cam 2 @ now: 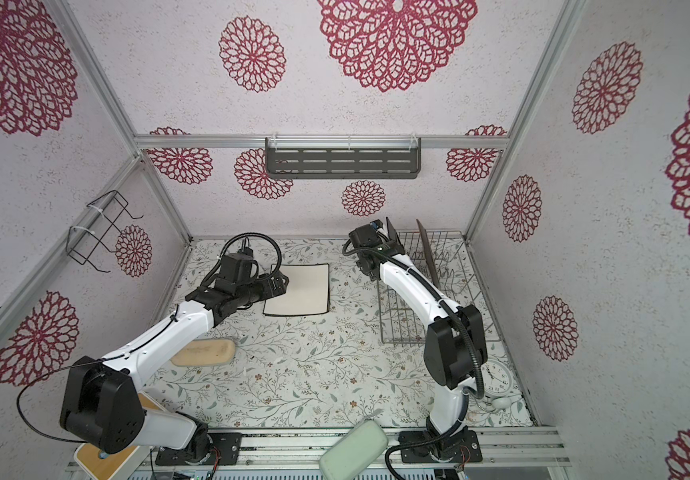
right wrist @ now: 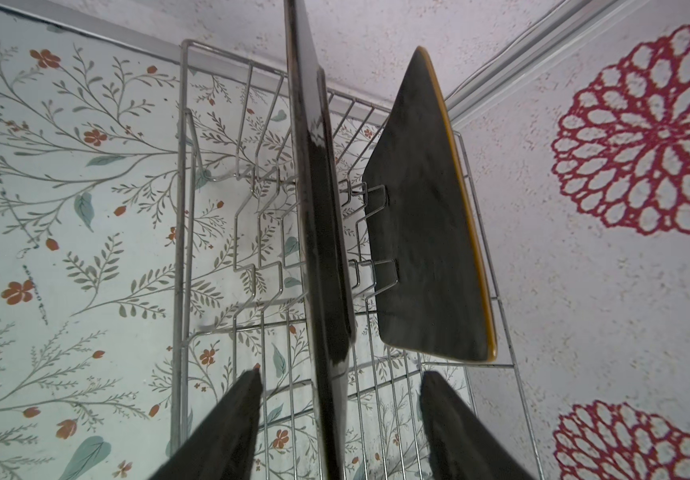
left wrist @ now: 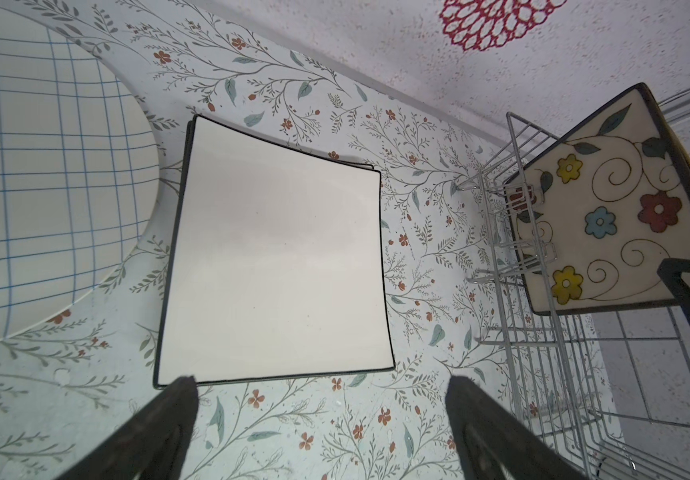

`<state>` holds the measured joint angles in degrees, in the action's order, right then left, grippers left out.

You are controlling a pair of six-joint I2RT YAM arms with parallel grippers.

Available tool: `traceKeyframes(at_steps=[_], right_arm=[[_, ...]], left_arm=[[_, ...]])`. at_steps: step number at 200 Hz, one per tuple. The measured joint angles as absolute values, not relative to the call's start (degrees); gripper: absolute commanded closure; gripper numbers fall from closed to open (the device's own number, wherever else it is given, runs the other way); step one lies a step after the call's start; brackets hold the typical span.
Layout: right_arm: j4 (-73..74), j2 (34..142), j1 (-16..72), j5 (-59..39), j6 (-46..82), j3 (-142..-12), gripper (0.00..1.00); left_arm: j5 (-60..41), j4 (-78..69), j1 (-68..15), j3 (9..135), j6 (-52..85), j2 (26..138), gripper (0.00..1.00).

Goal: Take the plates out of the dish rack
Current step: 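Reach the right gripper down onto the flowered plate's top edge in the rack, then close the right gripper on the flowered cream plate's edge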

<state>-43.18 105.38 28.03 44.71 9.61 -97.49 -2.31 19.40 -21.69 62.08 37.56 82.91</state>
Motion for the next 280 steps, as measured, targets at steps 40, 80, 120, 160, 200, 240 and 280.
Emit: traceKeyframes(at_steps=[40, 80, 120, 160, 200, 240, 280], right_arm=[[-42.72, 106.61, 26.06, 44.56, 9.13, -98.04, 0.49], [-41.36, 106.61, 24.8, 43.51, 8.49, -98.04, 0.52], [-40.64, 106.67, 24.73, 42.81, 8.27, -98.04, 0.54], [-40.45, 107.18, 24.29, 42.44, 7.88, -98.04, 0.58], [-39.97, 107.22, 23.66, 40.45, 7.16, -98.02, 0.64], [-38.81, 107.22, 23.53, 38.68, 7.03, -98.02, 0.68], [-38.54, 107.28, 23.44, 38.65, 6.9, -98.02, 0.7]], left_arm=[[-2.35, 19.62, -21.12, 62.15, 37.58, 82.91, 0.03], [-3.44, 20.47, -20.45, 65.3, 37.58, 84.53, 0.03], [-4.32, 20.62, -20.32, 67.64, 37.56, 85.67, 0.03], [-4.89, 21.15, -20.32, 67.9, 37.58, 85.91, 0.03], [-4.89, 21.8, -20.32, 67.9, 37.58, 85.91, 0.03], [-4.89, 21.85, -20.32, 67.94, 37.58, 85.91, 0.03], [-4.91, 22.2, -20.32, 68.97, 37.63, 86.28, 0.03]])
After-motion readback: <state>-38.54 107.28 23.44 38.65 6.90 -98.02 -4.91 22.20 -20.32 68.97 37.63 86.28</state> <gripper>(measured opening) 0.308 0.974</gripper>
